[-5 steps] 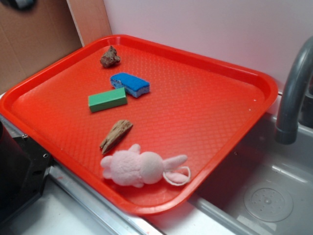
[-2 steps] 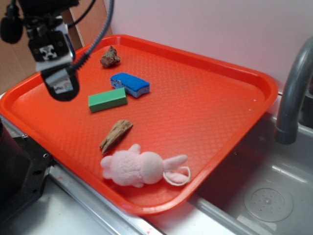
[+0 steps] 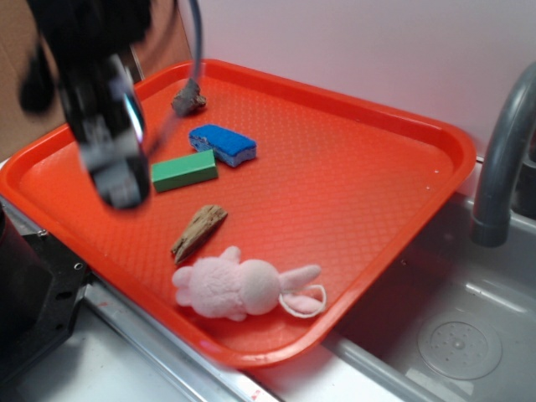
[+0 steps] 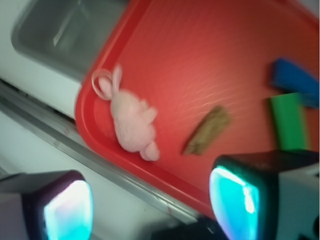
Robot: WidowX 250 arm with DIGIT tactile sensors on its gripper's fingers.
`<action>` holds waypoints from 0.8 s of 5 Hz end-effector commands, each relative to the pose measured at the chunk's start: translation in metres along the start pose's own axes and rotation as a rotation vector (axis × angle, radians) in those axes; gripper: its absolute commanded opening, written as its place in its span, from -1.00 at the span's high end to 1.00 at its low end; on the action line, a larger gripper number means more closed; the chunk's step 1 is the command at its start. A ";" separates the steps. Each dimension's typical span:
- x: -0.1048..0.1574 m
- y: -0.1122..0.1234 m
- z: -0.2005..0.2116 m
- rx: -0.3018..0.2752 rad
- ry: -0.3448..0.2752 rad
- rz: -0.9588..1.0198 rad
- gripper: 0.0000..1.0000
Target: Grab the pink bunny.
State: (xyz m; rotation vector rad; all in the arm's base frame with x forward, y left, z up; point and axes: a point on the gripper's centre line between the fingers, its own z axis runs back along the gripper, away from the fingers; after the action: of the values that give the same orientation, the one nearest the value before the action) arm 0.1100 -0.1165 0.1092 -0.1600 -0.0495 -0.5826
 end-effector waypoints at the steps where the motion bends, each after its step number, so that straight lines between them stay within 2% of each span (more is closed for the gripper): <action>1: 0.012 -0.002 -0.064 -0.030 0.027 -0.089 -1.00; 2: 0.018 0.000 -0.078 -0.042 0.040 -0.101 -1.00; 3: 0.037 0.004 -0.084 -0.037 0.042 -0.103 -1.00; 4: 0.044 0.005 -0.074 -0.028 0.028 -0.076 1.00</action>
State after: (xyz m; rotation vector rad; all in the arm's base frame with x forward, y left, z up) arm 0.1479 -0.1445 0.0296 -0.1634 0.0291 -0.6673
